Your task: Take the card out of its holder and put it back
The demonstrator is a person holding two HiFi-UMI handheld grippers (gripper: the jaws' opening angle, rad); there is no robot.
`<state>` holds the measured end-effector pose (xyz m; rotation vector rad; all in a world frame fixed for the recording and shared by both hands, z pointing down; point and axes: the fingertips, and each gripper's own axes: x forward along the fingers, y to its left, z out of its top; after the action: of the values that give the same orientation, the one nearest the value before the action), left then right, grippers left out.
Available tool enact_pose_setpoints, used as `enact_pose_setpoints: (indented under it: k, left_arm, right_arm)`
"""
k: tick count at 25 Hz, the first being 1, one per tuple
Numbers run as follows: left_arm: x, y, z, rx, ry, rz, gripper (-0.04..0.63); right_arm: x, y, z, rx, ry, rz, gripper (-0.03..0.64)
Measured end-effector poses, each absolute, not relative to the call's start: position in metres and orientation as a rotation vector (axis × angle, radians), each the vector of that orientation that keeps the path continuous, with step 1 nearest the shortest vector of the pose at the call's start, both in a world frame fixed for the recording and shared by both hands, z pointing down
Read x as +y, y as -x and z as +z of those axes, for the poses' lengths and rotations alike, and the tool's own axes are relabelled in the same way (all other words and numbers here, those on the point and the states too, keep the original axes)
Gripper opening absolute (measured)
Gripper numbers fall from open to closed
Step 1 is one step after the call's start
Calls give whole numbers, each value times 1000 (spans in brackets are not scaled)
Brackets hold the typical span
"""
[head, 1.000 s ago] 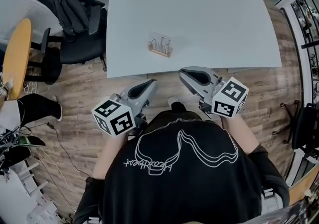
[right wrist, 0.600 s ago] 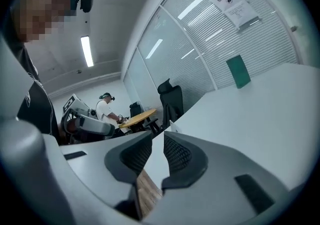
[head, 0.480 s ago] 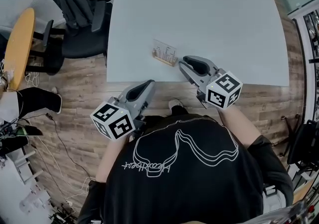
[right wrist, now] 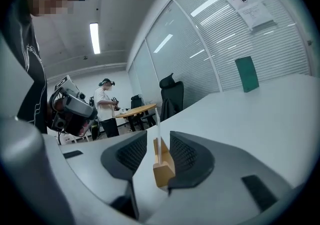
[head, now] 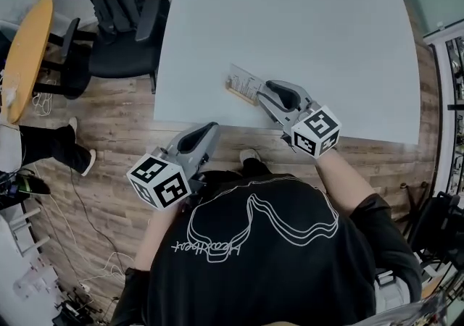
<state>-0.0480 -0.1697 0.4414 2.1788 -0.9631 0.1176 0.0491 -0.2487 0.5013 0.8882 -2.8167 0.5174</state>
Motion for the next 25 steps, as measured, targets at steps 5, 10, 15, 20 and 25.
enact_pose_setpoints:
  k: [5,10,15,20,25]
  left_arm:
    - [-166,52,440,-1007,-2165,114,14]
    - [-169,67,443,-1074,-2131,93,14]
    - [-170,73,441,-1112,-2109,59,14]
    - [-162,75,439,-1112,-2116,73,14]
    - [-159,78,443,-1118,-2107,80,14]
  right_arm:
    - [-252,-41,505,-2819,-838,485,130]
    - [-261,-28,506,-2822,-814,464,115]
    - [-263,-21,515,-2803,-791,465,91]
    - [-264,-15,517,-2784,-791,415,61]
    - [-267,-15,519,-2775,-802,395,26]
